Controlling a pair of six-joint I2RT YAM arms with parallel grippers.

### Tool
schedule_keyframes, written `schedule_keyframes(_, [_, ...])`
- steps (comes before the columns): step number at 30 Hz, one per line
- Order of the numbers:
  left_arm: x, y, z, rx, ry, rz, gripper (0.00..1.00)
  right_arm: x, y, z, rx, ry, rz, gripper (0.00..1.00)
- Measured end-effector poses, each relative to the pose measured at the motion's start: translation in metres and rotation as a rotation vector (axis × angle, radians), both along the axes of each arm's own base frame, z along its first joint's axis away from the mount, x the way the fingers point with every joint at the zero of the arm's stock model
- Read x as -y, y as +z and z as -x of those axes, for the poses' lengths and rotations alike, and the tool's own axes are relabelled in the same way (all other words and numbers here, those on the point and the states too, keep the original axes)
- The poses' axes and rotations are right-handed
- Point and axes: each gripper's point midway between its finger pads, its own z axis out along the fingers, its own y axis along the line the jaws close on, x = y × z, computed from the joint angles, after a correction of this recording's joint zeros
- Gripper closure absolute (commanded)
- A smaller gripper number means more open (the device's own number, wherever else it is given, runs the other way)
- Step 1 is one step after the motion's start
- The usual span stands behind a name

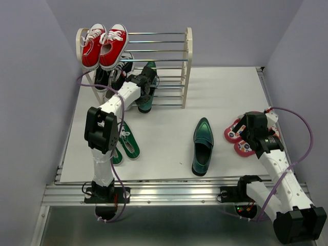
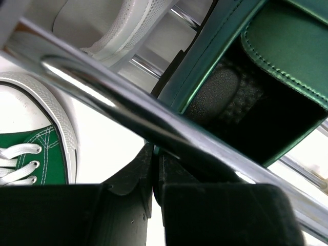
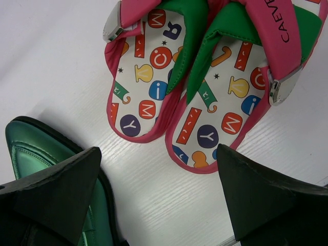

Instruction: Place and organize the shoes onto the shoe shelf

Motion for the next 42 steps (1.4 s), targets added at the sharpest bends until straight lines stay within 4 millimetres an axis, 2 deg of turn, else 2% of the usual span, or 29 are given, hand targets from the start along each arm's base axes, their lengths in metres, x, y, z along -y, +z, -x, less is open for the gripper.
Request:
schedule_keyframes(4, [0.0, 0.0, -0.001, 0.002, 0.001, 0.001, 0.83, 0.0, 0.0, 0.0, 0.0, 0.0, 0.0, 0.0])
schedule_keyframes(11, [-0.003, 0.001, -0.005, 0.015, 0.011, 0.008, 0.78, 0.0, 0.0, 0.0, 0.0, 0.001, -0.001, 0.0])
schedule_keyframes(12, [-0.002, 0.001, -0.006, 0.017, 0.012, 0.01, 0.74, 0.0, 0.0, 0.0, 0.0, 0.001, 0.0, 0.0])
schedule_keyframes(13, [-0.003, 0.002, -0.006, 0.019, 0.014, 0.011, 0.65, 0.0, 0.0, 0.0, 0.0, 0.002, -0.001, 0.0])
schedule_keyframes(17, [0.0, 0.005, -0.012, 0.048, 0.025, 0.028, 0.58, 0.0, 0.001, 0.0, 0.0, 0.003, -0.001, 0.0])
schedule_keyframes(22, [0.004, 0.011, -0.017, 0.081, 0.025, 0.052, 0.42, -0.002, 0.004, 0.001, 0.008, 0.014, -0.005, 0.0])
schedule_keyframes(24, [0.004, 0.012, -0.016, 0.086, 0.023, 0.057, 0.4, -0.002, 0.006, 0.001, 0.019, 0.016, -0.007, 0.0])
schedule_keyframes(25, [0.004, 0.014, -0.016, 0.089, 0.023, 0.059, 0.35, -0.003, 0.007, 0.001, 0.023, 0.019, -0.01, 0.0])
schedule_keyframes(34, [0.006, 0.023, -0.01, 0.147, 0.01, 0.113, 0.33, -0.011, 0.009, 0.003, 0.03, 0.063, -0.035, 0.0])
schedule_keyframes(42, [0.005, 0.043, -0.002, 0.194, -0.007, 0.146, 0.25, -0.019, 0.021, 0.006, 0.081, 0.105, -0.073, 0.0])
